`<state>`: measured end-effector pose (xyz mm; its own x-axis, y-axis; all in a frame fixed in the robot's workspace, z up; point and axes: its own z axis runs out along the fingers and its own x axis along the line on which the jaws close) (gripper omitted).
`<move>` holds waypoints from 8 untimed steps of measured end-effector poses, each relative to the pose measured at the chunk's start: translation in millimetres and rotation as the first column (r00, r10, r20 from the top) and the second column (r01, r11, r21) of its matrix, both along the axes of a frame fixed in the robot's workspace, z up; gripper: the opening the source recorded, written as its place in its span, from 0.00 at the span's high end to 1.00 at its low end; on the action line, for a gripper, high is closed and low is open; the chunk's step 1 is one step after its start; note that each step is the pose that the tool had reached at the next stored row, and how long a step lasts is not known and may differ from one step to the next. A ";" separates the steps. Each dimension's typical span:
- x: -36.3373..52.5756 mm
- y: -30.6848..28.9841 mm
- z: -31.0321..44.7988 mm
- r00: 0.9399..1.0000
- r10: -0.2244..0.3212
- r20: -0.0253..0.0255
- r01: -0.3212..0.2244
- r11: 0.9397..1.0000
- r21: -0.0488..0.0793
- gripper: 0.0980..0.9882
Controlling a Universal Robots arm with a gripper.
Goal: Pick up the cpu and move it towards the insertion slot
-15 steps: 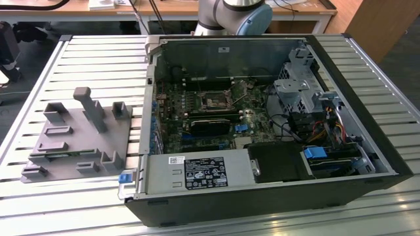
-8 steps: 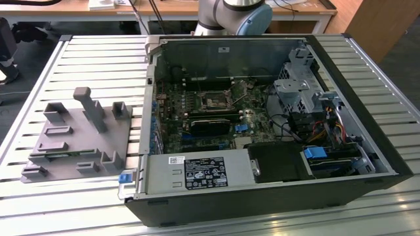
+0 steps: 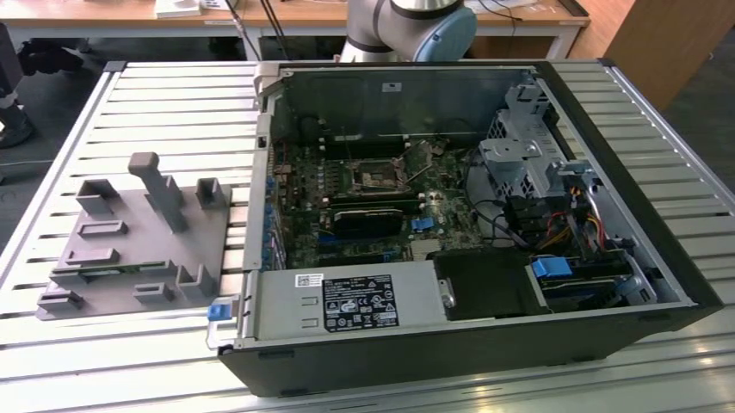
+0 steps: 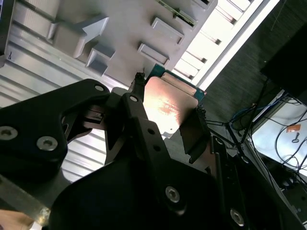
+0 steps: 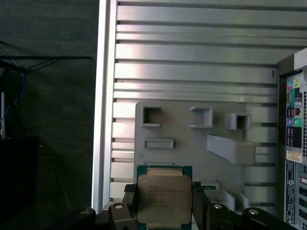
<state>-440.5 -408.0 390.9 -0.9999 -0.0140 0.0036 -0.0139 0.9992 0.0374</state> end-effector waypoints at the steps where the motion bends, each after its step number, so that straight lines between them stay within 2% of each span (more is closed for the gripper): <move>1: 0.0 0.0 1.2 1.000 0.000 0.000 0.000 1.000 0.000 0.50; 6: 0.6 0.4 4.3 1.000 0.000 0.000 0.000 1.000 0.000 0.50; 8: 3.4 0.3 4.5 1.000 0.000 0.000 0.000 1.000 0.000 0.50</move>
<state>-437.0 -407.7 395.4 -0.9999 -0.0140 0.0034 -0.0139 0.9992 0.0372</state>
